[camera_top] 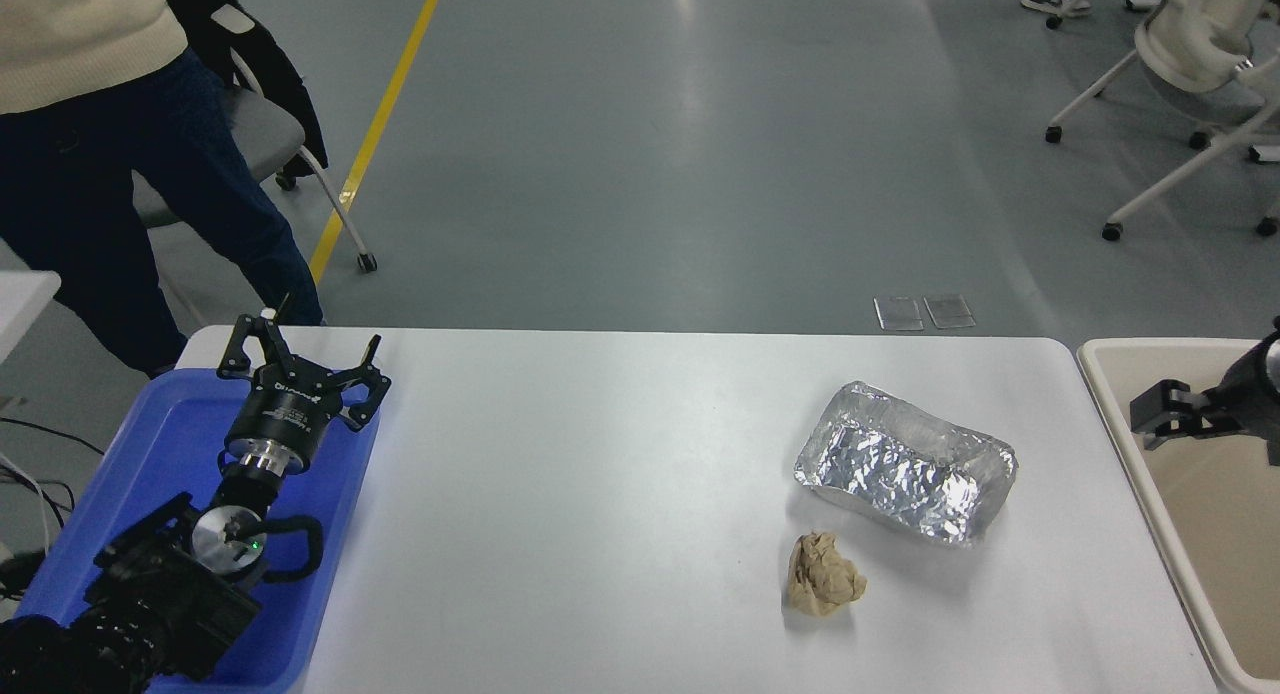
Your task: Pick up paper cup place in dustbin
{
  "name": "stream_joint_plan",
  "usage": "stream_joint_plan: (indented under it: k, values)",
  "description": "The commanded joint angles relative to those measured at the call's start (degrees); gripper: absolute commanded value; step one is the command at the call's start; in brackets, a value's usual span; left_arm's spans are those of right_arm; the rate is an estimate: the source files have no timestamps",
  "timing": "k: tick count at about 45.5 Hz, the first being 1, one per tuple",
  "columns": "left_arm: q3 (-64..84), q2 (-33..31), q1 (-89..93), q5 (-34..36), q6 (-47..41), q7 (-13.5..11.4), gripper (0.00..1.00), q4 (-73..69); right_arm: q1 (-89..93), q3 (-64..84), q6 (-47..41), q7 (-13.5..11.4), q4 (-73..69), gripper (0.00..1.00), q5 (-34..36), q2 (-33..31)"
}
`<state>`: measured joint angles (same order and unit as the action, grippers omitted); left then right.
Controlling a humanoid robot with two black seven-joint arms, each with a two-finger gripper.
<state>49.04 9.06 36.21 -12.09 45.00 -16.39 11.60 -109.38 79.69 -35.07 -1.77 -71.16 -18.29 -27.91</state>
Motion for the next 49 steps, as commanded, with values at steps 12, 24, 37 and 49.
stream_joint_plan:
  k: [12, 24, 37, 49]
  values:
    - [0.00, -0.01, 0.00, -0.13, 0.00, -0.14, 1.00, 0.00, -27.72, 0.82, -9.93, 0.01, -7.85, 1.00, 0.71, 7.70]
    - [0.00, -0.01, 0.00, -0.04, 0.00, -0.05, 1.00, 0.00, -35.90, 0.64, -9.93, 0.01, -10.23, 1.00, 0.71, 9.62]
    - [0.00, -0.01, 0.00, 0.04, 0.00, 0.04, 1.00, 0.00, -33.80, -1.47, -9.93, 0.19, -10.14, 1.00, 0.71, 10.33]
    - [0.00, -0.01, 0.00, 0.04, 0.00, 0.04, 1.00, 0.00, -32.12, -1.29, -9.93, 0.19, -9.79, 1.00, 0.71, 10.42]
